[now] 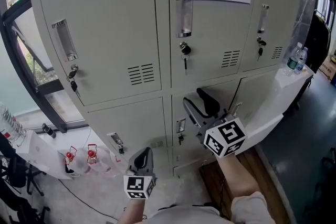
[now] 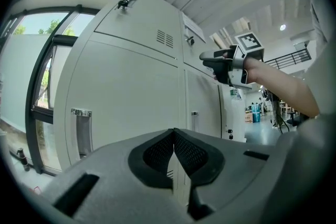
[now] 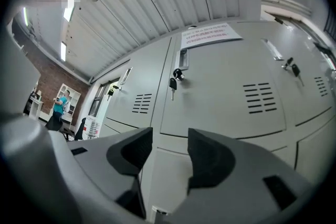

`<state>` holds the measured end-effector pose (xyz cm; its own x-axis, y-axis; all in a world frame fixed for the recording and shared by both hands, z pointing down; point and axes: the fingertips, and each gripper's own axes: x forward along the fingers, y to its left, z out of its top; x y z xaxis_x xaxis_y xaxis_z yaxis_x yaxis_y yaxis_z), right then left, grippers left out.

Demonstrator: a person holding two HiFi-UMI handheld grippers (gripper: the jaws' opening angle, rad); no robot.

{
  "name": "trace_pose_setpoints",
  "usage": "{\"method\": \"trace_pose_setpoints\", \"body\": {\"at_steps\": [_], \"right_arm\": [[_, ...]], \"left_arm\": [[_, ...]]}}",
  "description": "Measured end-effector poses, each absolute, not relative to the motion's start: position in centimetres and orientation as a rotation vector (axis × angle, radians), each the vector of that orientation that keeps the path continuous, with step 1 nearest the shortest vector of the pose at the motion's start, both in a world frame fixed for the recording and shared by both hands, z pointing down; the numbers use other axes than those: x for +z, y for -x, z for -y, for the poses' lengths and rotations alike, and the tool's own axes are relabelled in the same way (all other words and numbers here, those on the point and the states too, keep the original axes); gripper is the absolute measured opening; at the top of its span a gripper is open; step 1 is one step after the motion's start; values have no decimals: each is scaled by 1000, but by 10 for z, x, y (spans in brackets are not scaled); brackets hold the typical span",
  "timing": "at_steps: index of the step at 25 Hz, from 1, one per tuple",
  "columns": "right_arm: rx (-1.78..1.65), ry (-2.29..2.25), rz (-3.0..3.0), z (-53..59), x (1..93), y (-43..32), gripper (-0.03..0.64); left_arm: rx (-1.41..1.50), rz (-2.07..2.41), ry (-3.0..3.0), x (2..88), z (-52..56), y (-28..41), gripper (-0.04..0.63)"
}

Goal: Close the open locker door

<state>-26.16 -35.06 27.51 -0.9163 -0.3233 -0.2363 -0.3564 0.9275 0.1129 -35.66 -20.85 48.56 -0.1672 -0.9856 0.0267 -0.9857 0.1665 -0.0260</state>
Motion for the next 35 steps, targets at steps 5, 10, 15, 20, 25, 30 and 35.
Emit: {"method": "trace_pose_setpoints", "body": {"at_steps": [5,10,15,20,25,30,35], "right_arm": [[181,671,-2887,363,310,216,196],[184,830,-2914,364,347,161,198],[130,1026,-2919,366,388,103,198],[17,1163,-2898,354,433,47,196],[-5,1330,-2897,344,470,4,196],[-59,1437,-2850,337,485,-25,175],[-86,1479,-2807,333,487,-41,110]], "left_arm": [[58,2348,-2100,482,223,335,9],[57,2279,-2192,477,240,302,9],[45,2198,-2296,473,257,262,9],[47,2096,-2392,472,273,215,9],[42,2014,-2460,472,283,176,9],[41,1946,-2510,475,287,144,9],[39,1912,-2532,476,289,127,9]]}}
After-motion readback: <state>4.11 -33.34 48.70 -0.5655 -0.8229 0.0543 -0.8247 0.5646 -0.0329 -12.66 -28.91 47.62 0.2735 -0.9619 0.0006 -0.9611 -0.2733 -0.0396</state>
